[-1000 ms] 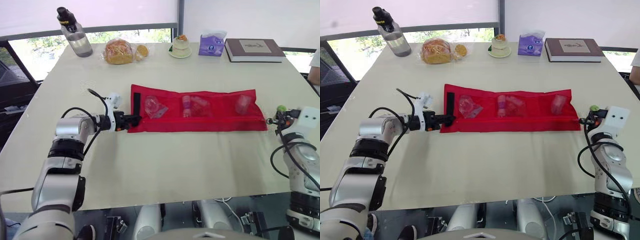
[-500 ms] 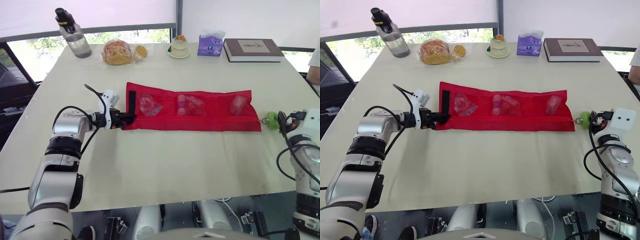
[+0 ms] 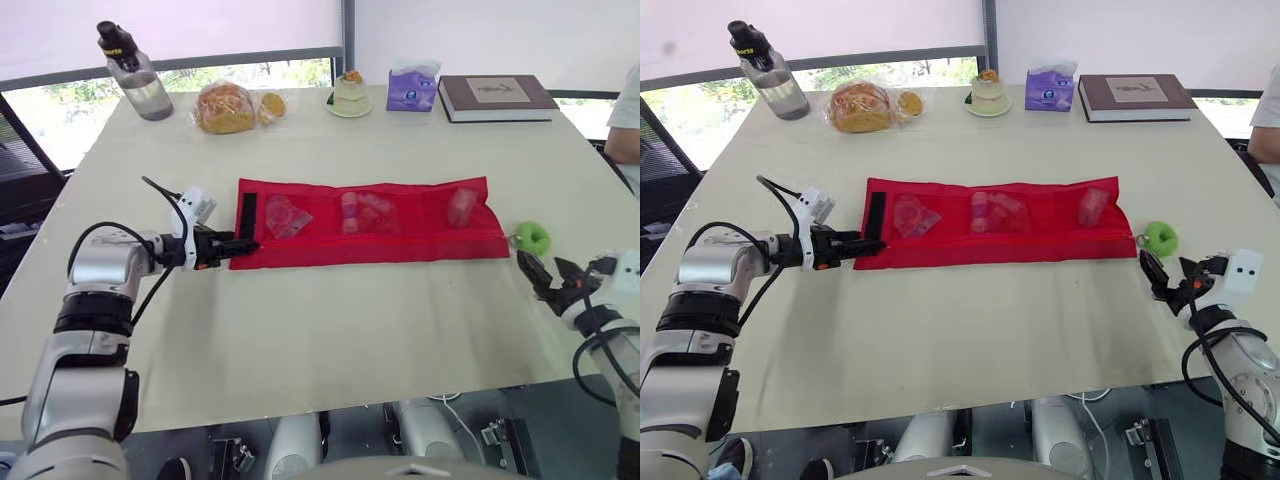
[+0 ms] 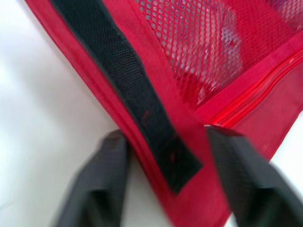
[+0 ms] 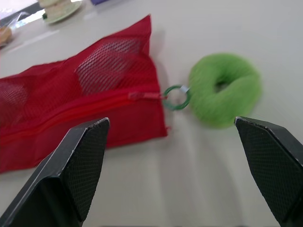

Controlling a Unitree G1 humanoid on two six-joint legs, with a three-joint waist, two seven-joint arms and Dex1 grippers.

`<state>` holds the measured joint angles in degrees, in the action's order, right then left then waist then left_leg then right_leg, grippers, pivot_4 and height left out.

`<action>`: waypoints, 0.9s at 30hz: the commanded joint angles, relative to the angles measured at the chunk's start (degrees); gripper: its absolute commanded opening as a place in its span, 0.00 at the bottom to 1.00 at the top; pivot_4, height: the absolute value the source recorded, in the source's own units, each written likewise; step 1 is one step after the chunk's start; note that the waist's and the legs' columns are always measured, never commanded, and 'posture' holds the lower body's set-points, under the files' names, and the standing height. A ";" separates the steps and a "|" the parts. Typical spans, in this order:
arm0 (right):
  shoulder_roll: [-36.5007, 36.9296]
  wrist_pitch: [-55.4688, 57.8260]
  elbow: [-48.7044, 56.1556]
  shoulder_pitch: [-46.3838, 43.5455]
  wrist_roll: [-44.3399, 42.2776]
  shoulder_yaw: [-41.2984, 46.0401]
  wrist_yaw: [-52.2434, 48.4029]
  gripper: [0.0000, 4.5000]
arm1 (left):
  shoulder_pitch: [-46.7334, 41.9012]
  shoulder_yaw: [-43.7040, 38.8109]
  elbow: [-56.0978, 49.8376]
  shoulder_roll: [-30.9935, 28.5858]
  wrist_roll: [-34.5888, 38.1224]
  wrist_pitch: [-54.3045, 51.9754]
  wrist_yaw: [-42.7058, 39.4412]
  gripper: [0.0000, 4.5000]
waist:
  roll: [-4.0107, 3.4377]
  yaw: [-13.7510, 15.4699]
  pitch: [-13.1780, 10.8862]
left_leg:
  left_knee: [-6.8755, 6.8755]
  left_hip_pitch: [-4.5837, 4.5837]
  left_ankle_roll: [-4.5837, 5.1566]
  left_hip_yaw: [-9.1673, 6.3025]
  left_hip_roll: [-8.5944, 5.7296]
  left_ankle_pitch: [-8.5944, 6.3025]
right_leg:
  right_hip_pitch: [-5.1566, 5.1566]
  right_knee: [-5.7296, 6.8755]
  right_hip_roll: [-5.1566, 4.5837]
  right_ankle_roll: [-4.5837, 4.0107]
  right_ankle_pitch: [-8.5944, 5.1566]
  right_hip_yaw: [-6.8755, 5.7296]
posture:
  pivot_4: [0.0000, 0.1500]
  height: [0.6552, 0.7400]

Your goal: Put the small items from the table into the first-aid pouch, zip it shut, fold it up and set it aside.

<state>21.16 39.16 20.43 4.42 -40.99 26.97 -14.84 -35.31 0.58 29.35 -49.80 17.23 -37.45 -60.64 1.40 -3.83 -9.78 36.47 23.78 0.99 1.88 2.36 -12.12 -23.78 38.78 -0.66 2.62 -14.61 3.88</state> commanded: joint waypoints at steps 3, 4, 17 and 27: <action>-1.27 1.07 2.08 0.67 -3.99 1.46 0.95 1.00 | -0.59 -5.46 -10.18 -2.88 2.70 5.53 -2.44 0.98 | 0.11 0.68 -0.06 | -0.01 0.11 0.00 -0.01 -0.02 0.00 | -0.02 -0.11 -0.08 -0.02 0.01 -0.04 | 1.00 1.00; -1.97 1.25 2.13 0.39 -4.88 1.60 1.58 1.00 | -0.63 -6.44 -13.63 -2.12 5.00 4.45 -3.38 0.98 | 0.11 0.79 -0.06 | -0.01 0.19 0.00 0.00 -0.05 0.00 | -0.01 -0.23 -0.19 -0.11 0.07 -0.10 | 1.00 1.00; -13.55 8.16 2.54 -6.91 -25.24 5.26 29.42 1.00 | -6.14 -3.15 -38.24 3.00 14.61 -5.47 -3.83 0.98 | 0.13 1.37 -0.06 | 0.01 0.31 0.02 -0.08 -0.14 -0.01 | 0.00 -0.38 -0.19 0.06 0.16 -0.19 | 1.00 1.00; -16.86 2.42 -6.02 -16.64 -31.34 4.54 37.20 1.00 | -9.14 -3.36 -45.52 4.76 21.34 -10.43 -3.01 0.98 | 0.13 1.02 -0.06 | 0.05 0.28 0.03 -0.04 -0.15 -0.01 | 0.01 -0.38 -0.13 0.12 0.16 -0.10 | 1.00 1.00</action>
<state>4.10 42.40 14.87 -11.17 -71.49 32.54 23.10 -43.70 -1.65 -13.96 -44.80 37.29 -47.60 -64.17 1.52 -2.81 -9.84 36.52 24.06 1.02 1.83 2.21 -12.13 -23.77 38.41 -0.76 2.74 -14.45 3.78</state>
